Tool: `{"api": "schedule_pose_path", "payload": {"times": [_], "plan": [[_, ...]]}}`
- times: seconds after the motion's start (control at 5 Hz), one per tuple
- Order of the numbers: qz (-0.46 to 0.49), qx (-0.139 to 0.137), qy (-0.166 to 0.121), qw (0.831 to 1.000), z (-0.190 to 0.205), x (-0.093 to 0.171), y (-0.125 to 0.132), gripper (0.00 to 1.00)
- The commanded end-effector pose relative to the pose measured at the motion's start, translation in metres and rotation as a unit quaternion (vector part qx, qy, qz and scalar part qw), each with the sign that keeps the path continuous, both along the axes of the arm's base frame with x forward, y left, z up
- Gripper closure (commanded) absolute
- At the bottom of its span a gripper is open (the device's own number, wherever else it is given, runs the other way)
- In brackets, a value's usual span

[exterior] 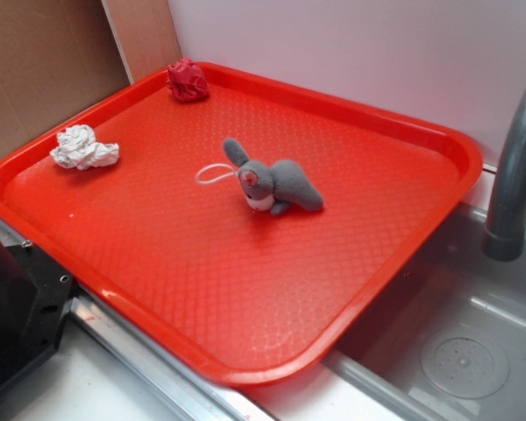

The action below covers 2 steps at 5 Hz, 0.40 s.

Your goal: Grab the gray animal.

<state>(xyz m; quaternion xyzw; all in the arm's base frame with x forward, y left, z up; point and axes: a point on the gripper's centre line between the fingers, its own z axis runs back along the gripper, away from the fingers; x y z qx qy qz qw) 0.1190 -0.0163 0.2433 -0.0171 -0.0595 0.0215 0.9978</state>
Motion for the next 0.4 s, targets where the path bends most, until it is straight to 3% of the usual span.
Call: {"api": "schedule_pose_path", "payload": {"times": [0.0, 0.2], "plan": [[0.0, 0.0, 0.0, 1.0, 0.0, 0.0, 0.0, 0.0], [-0.049, 0.026, 0.005, 0.998, -0.05, 0.049, -0.028, 0.0]]}}
